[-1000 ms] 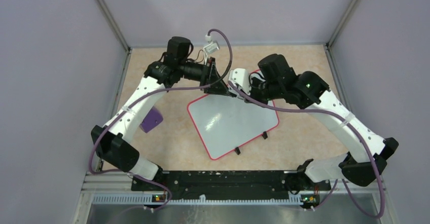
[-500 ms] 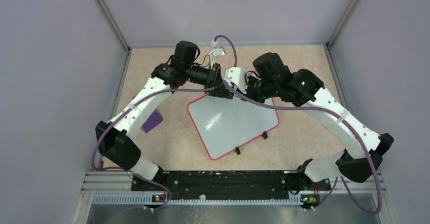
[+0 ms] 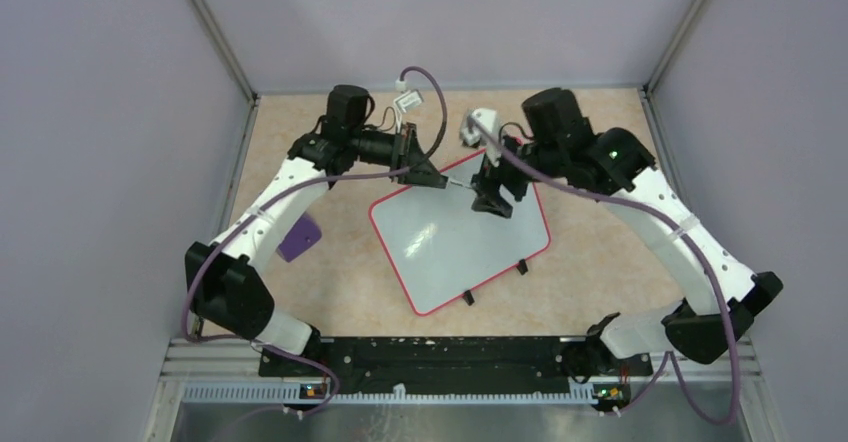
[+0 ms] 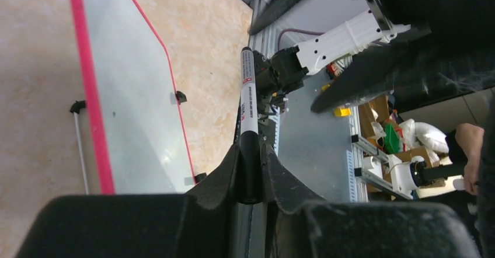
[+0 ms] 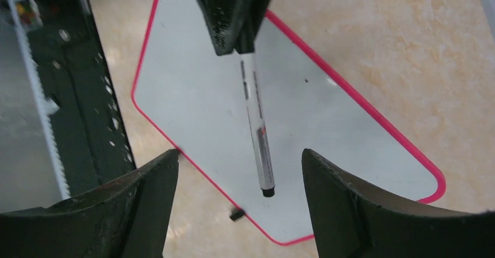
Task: Write a sentence on the whiteboard
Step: Pass from the right arm to the left, then open the pen cap of the whiteboard marker.
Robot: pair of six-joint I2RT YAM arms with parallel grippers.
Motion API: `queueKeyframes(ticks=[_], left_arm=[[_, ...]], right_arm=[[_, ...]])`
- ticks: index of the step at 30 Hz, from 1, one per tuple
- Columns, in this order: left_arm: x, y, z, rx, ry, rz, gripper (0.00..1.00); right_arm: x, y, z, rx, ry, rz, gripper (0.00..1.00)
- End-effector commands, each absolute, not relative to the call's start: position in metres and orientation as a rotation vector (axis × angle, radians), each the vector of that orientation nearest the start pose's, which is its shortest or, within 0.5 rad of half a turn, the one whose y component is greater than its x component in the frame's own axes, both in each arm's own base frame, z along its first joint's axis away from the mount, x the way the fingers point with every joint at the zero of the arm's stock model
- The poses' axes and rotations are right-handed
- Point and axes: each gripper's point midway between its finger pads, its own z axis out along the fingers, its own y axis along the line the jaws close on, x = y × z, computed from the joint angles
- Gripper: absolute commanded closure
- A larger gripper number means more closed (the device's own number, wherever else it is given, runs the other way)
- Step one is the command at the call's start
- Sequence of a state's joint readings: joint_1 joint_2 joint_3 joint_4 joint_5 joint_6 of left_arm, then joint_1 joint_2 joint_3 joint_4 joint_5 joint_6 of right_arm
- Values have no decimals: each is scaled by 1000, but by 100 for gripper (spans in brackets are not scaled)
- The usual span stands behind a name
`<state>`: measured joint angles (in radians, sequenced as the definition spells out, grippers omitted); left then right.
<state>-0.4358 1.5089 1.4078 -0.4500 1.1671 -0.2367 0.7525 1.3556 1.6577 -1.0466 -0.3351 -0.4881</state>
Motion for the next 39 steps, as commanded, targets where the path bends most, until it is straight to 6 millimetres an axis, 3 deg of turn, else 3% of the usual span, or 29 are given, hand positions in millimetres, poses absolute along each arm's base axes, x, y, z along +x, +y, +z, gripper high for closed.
queueKeyframes(ticks=[1,4,6,13,16,23,28,32,39], left_arm=[[241,-272,359,947,1689,-1644,100],[245,-256,384,924,1562,-1597,100],[244,-248,394,918,1505,-1579,100],[243,-246,409,870,1449,-1535,100],[246,-246,416,829,1422,-1538,100],[248,-255,417,816,1422,-1565,100],[251,-262,413,804,1430,-1570,100],[255,-266,413,796,1436,-1566,100],[255,-271,411,789,1442,-1586,100]], right_arm=[[218,254,383,-1183,1687,949,25],[231,241,409,-1007,1643,1167,25],[238,234,415,-906,1641,1273,25],[238,241,439,-736,1578,1571,27],[239,245,440,-774,1512,1611,26],[241,265,435,-748,1577,1603,27],[249,275,433,-689,1607,1578,39],[251,282,432,-673,1616,1587,55],[250,288,432,-672,1619,1611,58]])
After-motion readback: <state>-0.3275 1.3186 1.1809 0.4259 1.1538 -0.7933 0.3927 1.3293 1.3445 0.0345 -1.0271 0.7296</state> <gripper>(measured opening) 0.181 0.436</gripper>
